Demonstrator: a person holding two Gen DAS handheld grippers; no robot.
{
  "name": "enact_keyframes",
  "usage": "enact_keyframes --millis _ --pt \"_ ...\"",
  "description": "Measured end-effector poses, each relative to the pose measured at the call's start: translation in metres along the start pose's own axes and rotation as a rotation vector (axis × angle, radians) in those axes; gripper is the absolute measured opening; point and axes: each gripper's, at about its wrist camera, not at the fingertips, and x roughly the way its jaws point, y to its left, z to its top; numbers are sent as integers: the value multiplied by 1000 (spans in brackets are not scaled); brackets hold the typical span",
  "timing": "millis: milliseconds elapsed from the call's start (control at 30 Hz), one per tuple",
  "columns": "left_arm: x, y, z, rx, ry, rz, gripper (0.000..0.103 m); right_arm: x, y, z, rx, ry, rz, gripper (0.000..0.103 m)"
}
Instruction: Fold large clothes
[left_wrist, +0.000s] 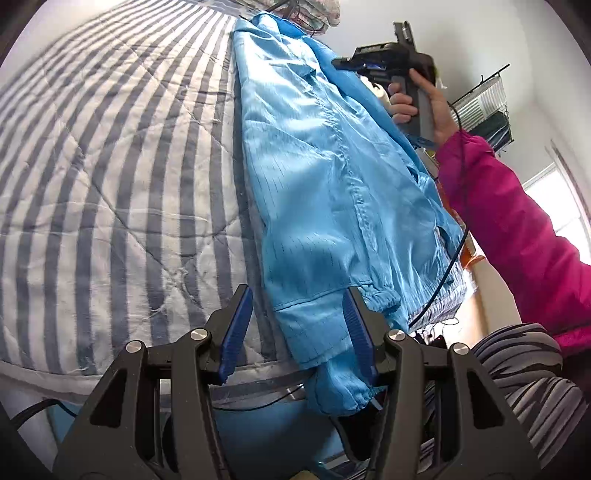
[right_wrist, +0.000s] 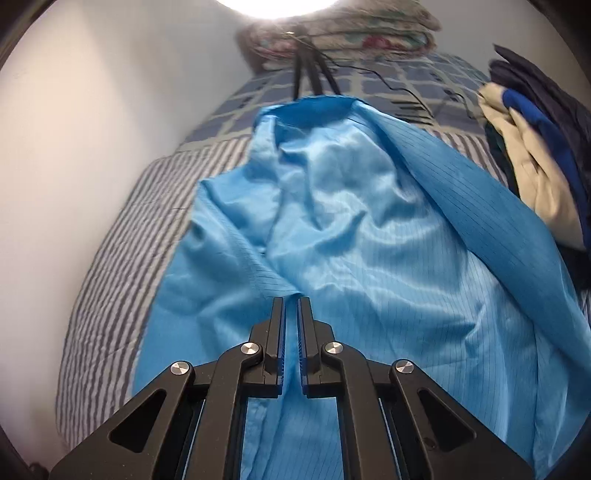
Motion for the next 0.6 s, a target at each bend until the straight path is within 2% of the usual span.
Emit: enact_keyframes --millis 200,400,600 --pt "8 0 26 -2 -25 14 52 -4 31 12 -130 -30 81 5" --pt "24 11 67 -7 -50 33 52 34 67 34 -233 15 154 6" --pt "51 19 80 7 -18 28 52 79 122 52 -446 63 48 6"
